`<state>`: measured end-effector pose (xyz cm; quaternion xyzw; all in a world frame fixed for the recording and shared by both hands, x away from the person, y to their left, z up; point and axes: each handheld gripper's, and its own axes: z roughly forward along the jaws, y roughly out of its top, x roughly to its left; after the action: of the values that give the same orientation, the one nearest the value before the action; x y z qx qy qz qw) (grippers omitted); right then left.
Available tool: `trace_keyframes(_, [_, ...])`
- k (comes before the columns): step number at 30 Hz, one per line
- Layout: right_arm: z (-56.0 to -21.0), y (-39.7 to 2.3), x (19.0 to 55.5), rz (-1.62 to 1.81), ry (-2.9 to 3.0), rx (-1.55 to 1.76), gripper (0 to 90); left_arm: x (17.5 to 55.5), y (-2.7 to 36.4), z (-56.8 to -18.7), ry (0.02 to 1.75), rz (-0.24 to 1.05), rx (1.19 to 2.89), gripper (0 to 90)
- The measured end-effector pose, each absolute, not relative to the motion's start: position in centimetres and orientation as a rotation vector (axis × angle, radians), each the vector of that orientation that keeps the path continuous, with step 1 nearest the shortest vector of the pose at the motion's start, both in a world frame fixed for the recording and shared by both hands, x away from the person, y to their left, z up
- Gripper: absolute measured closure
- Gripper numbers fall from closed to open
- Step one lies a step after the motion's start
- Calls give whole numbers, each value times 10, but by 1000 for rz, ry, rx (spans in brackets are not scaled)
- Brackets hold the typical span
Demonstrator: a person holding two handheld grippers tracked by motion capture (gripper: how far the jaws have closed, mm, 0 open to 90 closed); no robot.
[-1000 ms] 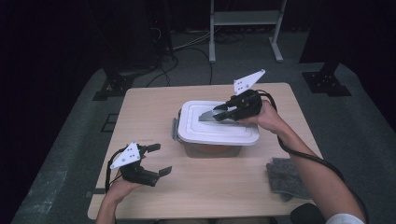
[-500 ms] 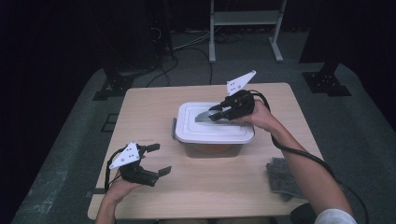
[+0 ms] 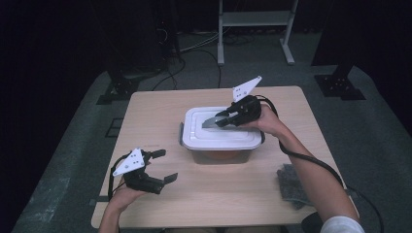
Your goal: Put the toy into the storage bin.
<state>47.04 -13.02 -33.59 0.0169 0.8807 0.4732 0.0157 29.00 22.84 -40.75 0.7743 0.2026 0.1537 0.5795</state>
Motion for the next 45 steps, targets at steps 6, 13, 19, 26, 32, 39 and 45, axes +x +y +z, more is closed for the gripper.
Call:
trace_keyframes(6, [-341, -131, 473, 1477, 2756, 62, 660, 290, 228, -408, 471, 362, 1812, 73])
trace_keyframes(13, [-343, -131, 471, 1471, 2761, 64, 643, 289, 226, -408, 468, 357, 1818, 73])
trace_keyframes(19, [-343, -134, 470, 1495, 2757, 110, 564, 289, 226, -407, 466, 355, 1817, 73])
trace_keyframes(26, [-338, -141, 467, 1520, 2734, 144, 514, 289, 223, -407, 463, 354, 1817, 73])
trace_keyframes(32, [-334, -147, 465, 1538, 2717, 170, 474, 290, 221, -407, 459, 350, 1819, 73])
trace_keyframes(39, [-329, -154, 461, 1565, 2704, 197, 432, 290, 221, -407, 457, 350, 1818, 72])
trace_keyframes(45, [-324, -161, 456, 1563, 2692, 206, 403, 290, 222, -407, 456, 352, 1820, 72])
